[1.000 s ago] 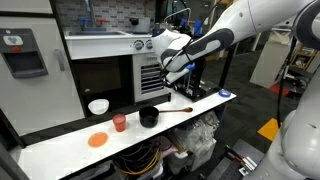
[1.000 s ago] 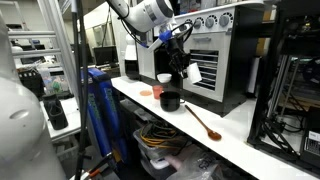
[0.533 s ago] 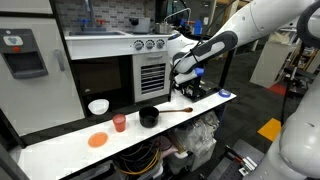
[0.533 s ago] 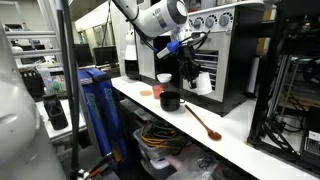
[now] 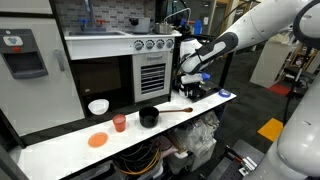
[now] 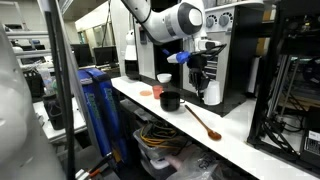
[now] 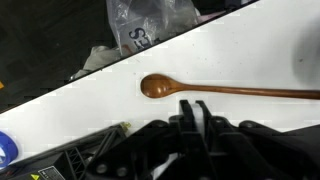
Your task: Take the white mug and pour its contents into the black bowl, then use the wooden spoon to stir the contents in the black bowl
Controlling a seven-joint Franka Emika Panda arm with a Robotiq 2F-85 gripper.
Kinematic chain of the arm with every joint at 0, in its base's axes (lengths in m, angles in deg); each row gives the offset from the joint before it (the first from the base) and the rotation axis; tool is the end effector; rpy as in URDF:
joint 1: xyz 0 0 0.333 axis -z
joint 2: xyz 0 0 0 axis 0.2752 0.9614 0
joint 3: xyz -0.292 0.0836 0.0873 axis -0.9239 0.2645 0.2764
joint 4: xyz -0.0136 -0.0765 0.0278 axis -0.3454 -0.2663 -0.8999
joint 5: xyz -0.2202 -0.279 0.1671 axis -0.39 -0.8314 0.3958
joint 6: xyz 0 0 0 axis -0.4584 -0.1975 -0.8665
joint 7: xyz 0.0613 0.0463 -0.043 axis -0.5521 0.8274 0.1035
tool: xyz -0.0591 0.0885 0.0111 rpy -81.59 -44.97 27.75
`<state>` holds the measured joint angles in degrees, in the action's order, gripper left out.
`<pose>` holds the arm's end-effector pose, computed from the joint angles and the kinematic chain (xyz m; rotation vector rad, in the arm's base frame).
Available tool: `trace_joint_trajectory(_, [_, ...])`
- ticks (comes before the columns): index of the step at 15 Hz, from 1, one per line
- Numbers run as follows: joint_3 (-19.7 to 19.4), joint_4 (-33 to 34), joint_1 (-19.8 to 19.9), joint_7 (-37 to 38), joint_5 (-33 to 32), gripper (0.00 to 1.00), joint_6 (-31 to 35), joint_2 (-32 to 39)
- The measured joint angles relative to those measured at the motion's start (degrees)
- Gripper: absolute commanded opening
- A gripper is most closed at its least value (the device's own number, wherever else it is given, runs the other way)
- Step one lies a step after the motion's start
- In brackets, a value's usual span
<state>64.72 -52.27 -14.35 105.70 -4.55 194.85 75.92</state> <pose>0.5270 -0.0638 0.3583 2.8819 -0.7554 0.0699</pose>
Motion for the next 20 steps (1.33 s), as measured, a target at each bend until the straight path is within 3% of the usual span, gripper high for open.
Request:
trace_joint_trajectory(11, [-1.8,-1.6,2.6,-14.8,13.0,0.02,8.6,3.0])
trace_joint_trajectory(20, [-2.4,-0.2,3.7,-18.3,15.1,0.02,13.2,9.1])
